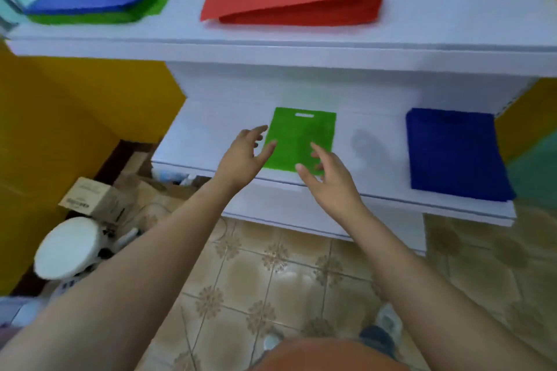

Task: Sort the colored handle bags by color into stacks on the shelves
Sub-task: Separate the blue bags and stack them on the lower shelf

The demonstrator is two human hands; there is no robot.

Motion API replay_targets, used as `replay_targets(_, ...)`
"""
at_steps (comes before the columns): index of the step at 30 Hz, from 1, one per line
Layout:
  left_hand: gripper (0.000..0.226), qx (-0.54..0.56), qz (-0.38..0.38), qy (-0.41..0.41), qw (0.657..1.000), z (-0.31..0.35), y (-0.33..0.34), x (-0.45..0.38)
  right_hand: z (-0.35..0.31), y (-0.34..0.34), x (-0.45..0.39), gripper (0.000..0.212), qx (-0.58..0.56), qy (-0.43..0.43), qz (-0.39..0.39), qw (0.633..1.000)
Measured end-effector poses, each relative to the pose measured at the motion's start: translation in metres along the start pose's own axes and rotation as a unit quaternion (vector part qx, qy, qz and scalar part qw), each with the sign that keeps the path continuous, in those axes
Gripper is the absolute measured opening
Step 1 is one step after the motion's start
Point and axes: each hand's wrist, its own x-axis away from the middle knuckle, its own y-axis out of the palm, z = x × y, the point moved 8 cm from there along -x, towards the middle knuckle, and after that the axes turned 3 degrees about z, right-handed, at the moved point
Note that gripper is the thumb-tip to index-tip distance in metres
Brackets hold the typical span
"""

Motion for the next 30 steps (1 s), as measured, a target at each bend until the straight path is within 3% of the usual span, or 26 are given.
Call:
replay_targets(7, 0.047, -0.025, 0.109, 0.074, 0.991, -0.022, -0.188, 0.025, -0.139, 0.088, 0.002, 0.061, -0.059, -0.085, -0.003, 0.995)
replay_targets(16, 0.04, 0.017, 0.243, 0.147, 0.959, -0.008, -0.334, -0.046, -0.267, 0.091, -0.068, 0.056, -0.064, -0.195, 0.054, 0.977)
replay_targets(22, 0.04, -0.024, 0.238, 0.143, 0.96, -0.047, -0.386, -0.143, -0.325, 0.099, -0.156, 0.05, -0.07, -0.229, 0.105, 0.965)
replay_targets(30, 0.048, -0.123, 0.183, 0.125, 0.967, -0.111, -0.412, -0.28, -0.364, 0.146, -0.266, 0.07, 0.077, -0.19, 0.09, 0.975)
